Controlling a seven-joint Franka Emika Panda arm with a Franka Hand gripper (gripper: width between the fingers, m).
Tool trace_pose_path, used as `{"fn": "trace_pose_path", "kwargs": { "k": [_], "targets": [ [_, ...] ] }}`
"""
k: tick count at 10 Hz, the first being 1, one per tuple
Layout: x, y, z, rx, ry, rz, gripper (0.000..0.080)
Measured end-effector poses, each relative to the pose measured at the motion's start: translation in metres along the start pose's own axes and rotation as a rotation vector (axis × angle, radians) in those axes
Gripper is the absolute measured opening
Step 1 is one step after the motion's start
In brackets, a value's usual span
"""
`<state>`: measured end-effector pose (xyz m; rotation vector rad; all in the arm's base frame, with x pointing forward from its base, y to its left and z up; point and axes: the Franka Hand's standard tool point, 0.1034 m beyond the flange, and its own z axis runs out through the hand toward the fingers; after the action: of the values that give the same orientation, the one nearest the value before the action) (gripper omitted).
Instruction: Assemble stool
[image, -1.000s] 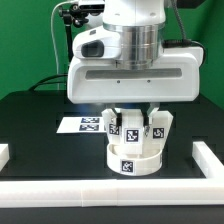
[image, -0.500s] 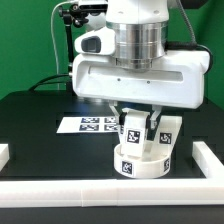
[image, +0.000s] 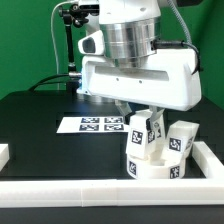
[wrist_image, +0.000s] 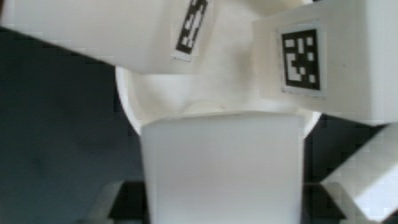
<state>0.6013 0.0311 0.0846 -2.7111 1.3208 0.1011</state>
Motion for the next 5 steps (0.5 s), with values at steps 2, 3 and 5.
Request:
{"fn": "trace_pose_path", "kwargs": {
  "k": [2, 3, 5],
  "targets": [
    [-0.0043, -0.0039, 0.0009, 0.001, 0.002, 0.153, 0.0341],
    [-0.0041, -0.0038, 0.0008, 0.002, 0.003, 0.189, 0.0341],
    [-0.0050, -0.0045, 0.0011, 0.002, 0.002, 0.333, 0.0341]
  ]
}}
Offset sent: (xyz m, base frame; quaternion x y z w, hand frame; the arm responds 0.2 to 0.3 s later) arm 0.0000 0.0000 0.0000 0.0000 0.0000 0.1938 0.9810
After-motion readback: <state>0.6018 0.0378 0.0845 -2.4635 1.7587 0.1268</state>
